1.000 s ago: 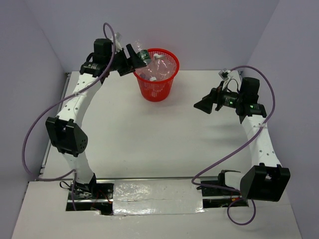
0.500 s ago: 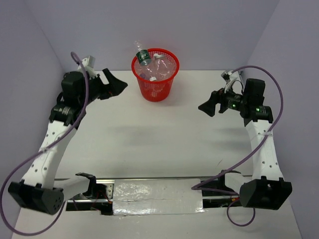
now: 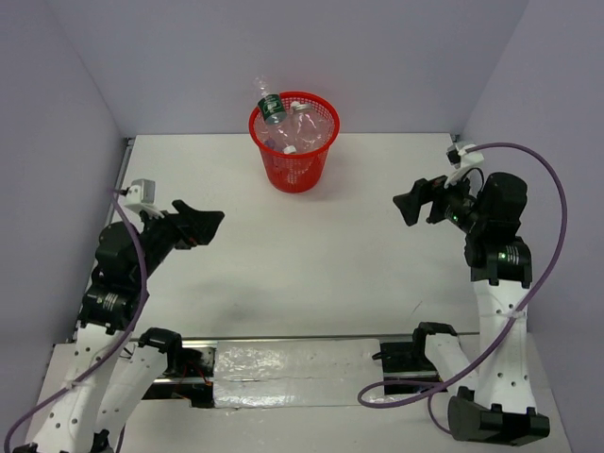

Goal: Put the plastic bottles in the bin

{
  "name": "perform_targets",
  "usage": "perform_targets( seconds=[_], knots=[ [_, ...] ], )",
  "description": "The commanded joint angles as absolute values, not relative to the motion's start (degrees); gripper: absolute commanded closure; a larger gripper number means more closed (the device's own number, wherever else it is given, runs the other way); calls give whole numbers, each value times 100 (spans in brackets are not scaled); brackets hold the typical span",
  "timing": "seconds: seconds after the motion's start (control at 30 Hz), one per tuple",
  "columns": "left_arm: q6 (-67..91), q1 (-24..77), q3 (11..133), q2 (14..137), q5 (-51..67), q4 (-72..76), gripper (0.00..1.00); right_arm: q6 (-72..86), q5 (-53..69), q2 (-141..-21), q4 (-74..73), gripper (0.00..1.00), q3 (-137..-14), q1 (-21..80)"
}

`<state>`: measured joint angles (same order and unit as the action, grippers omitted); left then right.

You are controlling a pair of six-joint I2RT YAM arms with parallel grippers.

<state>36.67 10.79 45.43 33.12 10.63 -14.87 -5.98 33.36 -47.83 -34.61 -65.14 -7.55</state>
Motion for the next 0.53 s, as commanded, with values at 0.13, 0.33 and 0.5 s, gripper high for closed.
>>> perform_targets(
  seconds=[0.13,0.33,0.5],
  knots=[
    [3946,1055,4140,2392,536,-1301,1,-167,2216,-4632,-3427,0,-6609,-782],
    [3841,1055,4166,2189,404,-1529,1,-202,2092,-4465,-3507,0,-6548,-782],
    [3762,1055,4236,2110,343,-1705,1,-246,1978,-4254,-3402,0,-6346,-774]
  ],
)
